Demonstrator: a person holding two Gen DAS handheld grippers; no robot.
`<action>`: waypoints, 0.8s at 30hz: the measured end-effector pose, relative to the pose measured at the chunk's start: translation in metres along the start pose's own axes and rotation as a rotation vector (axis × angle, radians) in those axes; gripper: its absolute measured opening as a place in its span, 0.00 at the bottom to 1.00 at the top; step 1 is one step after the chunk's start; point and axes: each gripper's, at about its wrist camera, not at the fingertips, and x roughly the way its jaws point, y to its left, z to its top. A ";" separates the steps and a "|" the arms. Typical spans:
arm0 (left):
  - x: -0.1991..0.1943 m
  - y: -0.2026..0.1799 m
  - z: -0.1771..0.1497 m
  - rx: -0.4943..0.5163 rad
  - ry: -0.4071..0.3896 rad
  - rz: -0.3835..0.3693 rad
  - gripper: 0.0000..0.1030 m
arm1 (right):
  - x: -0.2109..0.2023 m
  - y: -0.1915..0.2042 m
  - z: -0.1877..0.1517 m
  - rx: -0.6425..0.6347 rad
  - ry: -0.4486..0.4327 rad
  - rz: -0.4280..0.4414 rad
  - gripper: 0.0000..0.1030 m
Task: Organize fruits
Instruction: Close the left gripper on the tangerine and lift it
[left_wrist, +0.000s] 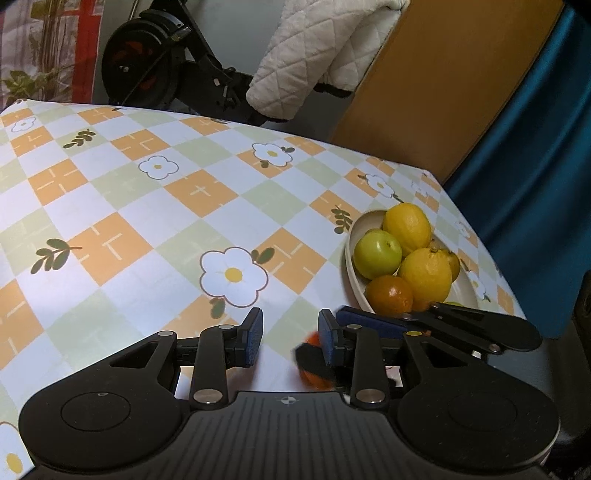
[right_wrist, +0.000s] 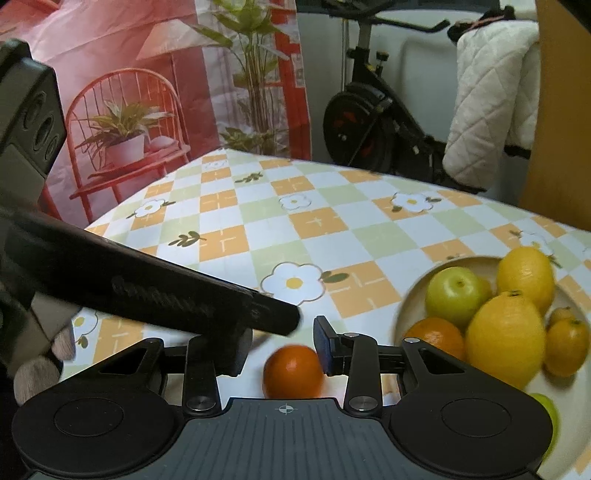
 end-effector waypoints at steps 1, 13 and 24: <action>-0.002 0.001 -0.001 -0.002 0.000 -0.001 0.34 | -0.002 -0.003 -0.002 0.011 0.000 -0.001 0.34; 0.008 -0.003 0.000 -0.041 0.005 -0.040 0.40 | 0.004 -0.012 -0.009 0.032 0.018 -0.013 0.35; 0.019 -0.009 -0.007 -0.008 0.051 -0.072 0.42 | 0.009 -0.011 -0.014 0.044 0.042 -0.002 0.34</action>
